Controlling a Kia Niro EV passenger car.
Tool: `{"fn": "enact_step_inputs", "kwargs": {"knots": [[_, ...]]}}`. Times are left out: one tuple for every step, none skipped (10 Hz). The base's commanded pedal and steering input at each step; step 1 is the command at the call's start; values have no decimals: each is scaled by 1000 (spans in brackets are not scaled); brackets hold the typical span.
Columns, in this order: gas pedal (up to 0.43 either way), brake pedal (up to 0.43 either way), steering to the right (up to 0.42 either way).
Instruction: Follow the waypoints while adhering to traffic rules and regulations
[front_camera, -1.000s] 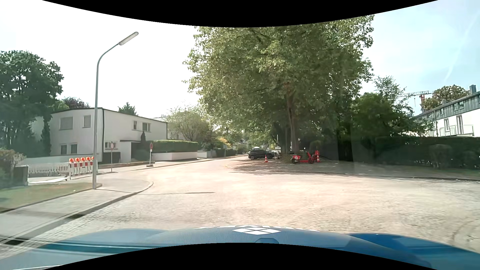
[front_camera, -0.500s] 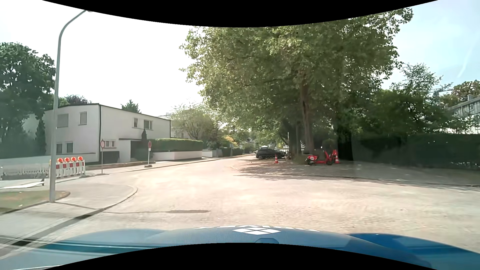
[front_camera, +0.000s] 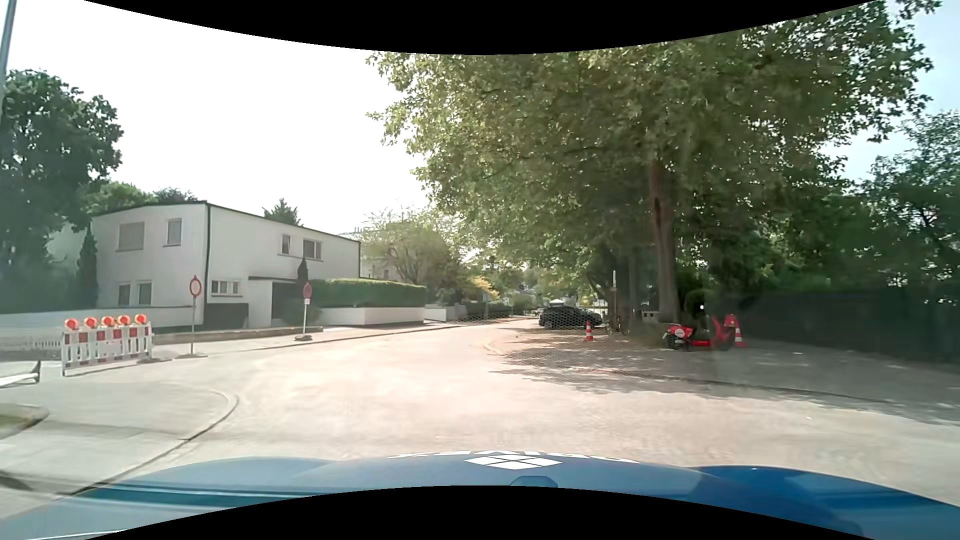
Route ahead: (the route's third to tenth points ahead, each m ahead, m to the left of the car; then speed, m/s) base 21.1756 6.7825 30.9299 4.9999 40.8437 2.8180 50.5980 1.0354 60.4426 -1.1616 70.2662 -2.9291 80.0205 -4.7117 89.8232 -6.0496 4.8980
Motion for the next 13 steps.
{"fn": "enact_step_inputs", "kwargs": {"knots": [[157, 0, -127], [157, 0, -127], [157, 0, -127], [157, 0, -125], [169, 0, -124], [169, 0, -120], [209, 0, -112], [209, 0, -106], [209, 0, -98], [209, 0, -91], [209, 0, -84], [209, 0, -76], [209, 0, -62]]}}
